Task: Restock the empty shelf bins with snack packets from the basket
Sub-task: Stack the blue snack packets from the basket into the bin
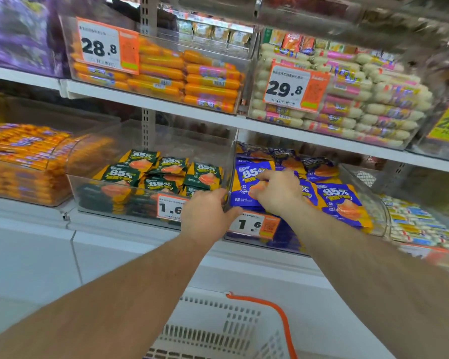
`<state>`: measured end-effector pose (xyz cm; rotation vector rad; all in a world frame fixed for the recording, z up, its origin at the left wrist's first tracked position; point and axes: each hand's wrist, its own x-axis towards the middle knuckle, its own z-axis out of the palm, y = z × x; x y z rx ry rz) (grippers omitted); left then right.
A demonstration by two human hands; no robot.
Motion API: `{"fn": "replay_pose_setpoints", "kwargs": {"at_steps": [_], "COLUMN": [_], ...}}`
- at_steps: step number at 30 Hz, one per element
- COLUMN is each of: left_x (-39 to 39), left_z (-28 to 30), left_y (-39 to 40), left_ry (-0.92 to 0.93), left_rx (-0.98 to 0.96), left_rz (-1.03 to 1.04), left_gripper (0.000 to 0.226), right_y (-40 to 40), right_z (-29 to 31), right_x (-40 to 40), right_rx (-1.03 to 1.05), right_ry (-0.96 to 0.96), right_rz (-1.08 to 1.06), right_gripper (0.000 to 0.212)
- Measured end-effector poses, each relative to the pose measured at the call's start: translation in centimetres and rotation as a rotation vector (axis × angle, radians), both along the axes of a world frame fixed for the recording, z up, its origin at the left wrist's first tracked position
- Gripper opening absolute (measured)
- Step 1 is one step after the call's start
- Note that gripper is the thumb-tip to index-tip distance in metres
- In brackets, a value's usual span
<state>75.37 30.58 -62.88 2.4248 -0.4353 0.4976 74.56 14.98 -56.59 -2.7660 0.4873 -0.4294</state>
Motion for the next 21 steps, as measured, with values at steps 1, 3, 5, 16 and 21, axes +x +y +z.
{"fn": "replay_pose_setpoints", "kwargs": {"at_steps": [1,3,5,16,21], "left_x": [0.0,0.2,0.3,0.1,-0.2], "left_z": [-0.1,-0.3,-0.4,-0.6,0.2], "left_y": [-0.1,-0.2,-0.2,-0.3,0.1], "left_ry": [0.004,0.006,0.000,-0.032,0.013], "left_rx": [-0.017,-0.037,-0.053,-0.086,-0.044], "left_rz": [0.005,0.006,0.003,-0.019,-0.042], "left_gripper": [0.055,0.054,0.053,0.046,0.047], "right_y": [0.0,-0.1,-0.4,0.0,-0.3], "right_z": [-0.1,-0.2,-0.4,-1.4,-0.8], "right_x": [-0.1,-0.1,0.4,1.0,0.6], "right_rx": [-0.083,-0.174,-0.212,-0.298,-0.357], "right_ry": [0.014,0.066,0.151,0.249,0.298], "right_rz": [-0.004,0.064,0.165,0.197,0.185], "right_gripper": [0.046,0.052,0.059,0.056,0.056]}}
